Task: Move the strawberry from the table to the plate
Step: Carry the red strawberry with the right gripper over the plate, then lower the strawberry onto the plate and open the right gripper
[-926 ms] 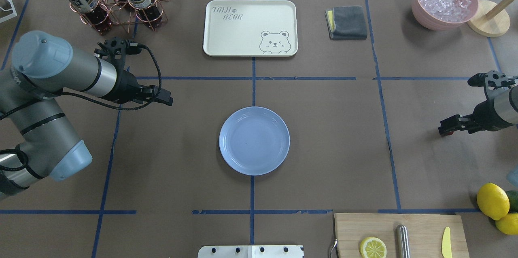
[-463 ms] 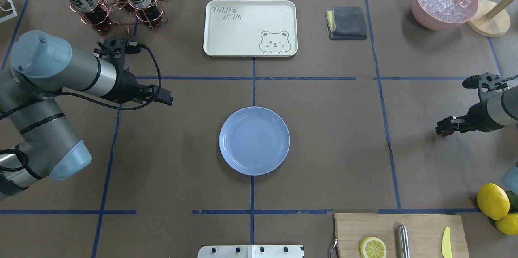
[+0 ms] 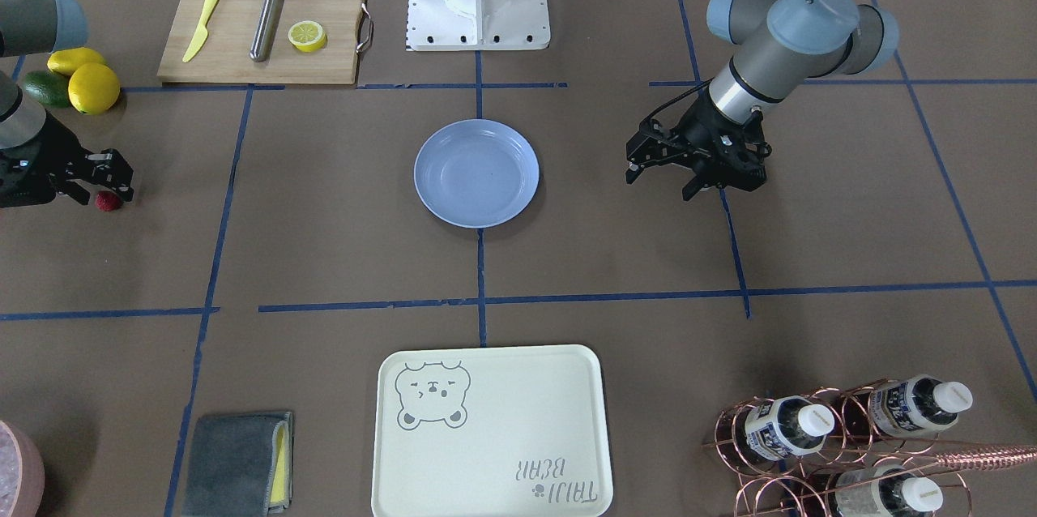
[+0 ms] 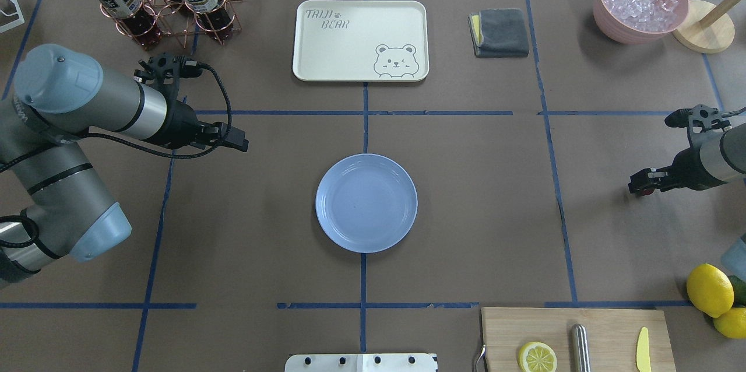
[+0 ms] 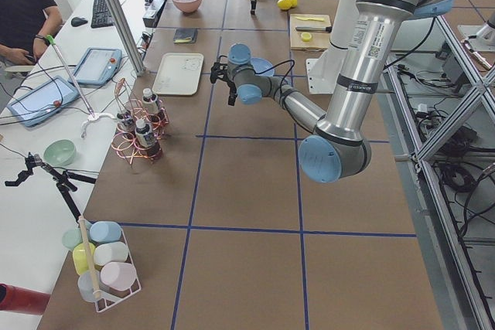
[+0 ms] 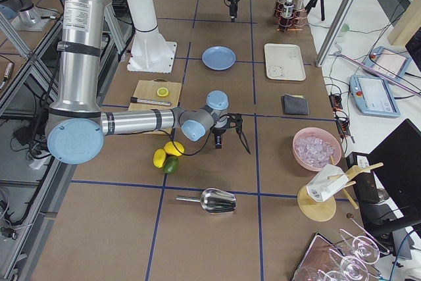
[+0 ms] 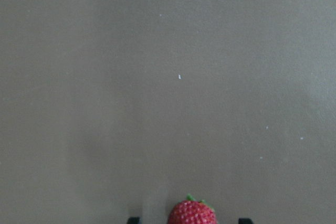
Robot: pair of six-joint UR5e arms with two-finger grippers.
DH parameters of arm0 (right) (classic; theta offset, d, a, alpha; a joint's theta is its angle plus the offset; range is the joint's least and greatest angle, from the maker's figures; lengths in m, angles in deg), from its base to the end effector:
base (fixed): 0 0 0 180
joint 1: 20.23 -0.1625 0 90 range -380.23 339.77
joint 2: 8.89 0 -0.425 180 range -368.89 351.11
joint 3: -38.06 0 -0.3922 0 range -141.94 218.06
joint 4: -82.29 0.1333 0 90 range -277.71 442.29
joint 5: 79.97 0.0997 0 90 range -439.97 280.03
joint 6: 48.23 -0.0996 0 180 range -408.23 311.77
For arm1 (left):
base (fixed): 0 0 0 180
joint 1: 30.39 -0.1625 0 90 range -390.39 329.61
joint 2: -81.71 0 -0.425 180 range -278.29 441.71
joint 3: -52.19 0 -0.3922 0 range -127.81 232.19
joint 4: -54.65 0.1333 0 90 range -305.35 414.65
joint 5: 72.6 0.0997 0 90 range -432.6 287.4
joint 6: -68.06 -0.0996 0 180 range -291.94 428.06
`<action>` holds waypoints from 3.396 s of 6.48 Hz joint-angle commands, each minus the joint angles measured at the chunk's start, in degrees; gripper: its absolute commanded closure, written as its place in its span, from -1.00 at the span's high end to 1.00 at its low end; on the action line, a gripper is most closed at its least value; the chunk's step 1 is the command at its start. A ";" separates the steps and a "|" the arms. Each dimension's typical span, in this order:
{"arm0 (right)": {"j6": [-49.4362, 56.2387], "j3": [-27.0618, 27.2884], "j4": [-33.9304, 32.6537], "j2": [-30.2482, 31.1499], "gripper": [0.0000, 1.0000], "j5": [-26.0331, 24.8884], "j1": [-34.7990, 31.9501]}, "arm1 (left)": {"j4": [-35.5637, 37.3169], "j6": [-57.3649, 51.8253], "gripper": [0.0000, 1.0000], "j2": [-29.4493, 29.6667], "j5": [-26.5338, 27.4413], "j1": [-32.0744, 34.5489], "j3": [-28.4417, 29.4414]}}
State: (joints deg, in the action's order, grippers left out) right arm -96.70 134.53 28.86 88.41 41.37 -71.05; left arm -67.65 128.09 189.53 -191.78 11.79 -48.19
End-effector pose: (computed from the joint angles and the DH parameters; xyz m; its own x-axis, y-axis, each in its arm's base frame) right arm -0.2330 -0.4149 0.6005 0.6956 -0.0429 0.7172 -0.0120 0.9974 0.0712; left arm 0.3881 -0.4660 0.3378 0.4519 0.1791 -0.8739 0.0532 0.9725 0.2268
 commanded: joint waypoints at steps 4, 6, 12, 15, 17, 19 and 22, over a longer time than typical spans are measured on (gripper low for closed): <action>-0.31 0.38 -0.10 -0.01 -1.00 0.04 -0.07 | -0.04 0.09 0.98 0.11 0.09 -0.16 -0.09; -9.55 11.46 -8.02 -1.48 -1.00 0.57 0.89 | 0.05 0.35 0.98 0.11 0.00 -0.08 -0.87; -44.74 8.70 -28.22 -39.68 -1.00 -14.94 25.73 | 0.05 0.26 0.98 -1.21 -0.17 0.19 -2.46; -48.56 -3.88 -27.96 -48.93 -1.00 -21.48 29.29 | 0.05 0.26 0.98 -1.21 -0.17 0.19 -2.37; -48.47 -6.12 -27.87 -49.31 -1.00 -23.33 29.37 | 0.05 0.35 0.98 -1.21 -0.09 0.19 -2.37; -48.47 -7.26 -27.96 -49.22 -1.00 -23.42 29.37 | 0.05 0.35 0.98 -1.21 -0.09 0.10 -2.37; -48.39 -7.35 -28.22 -48.79 -1.00 -23.33 29.37 | 0.05 0.35 0.98 -1.12 0.00 0.10 -2.11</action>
State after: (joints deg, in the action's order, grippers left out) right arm -145.11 127.28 0.69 39.49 17.97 -41.67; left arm -67.60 128.44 188.40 -191.84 11.89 -50.45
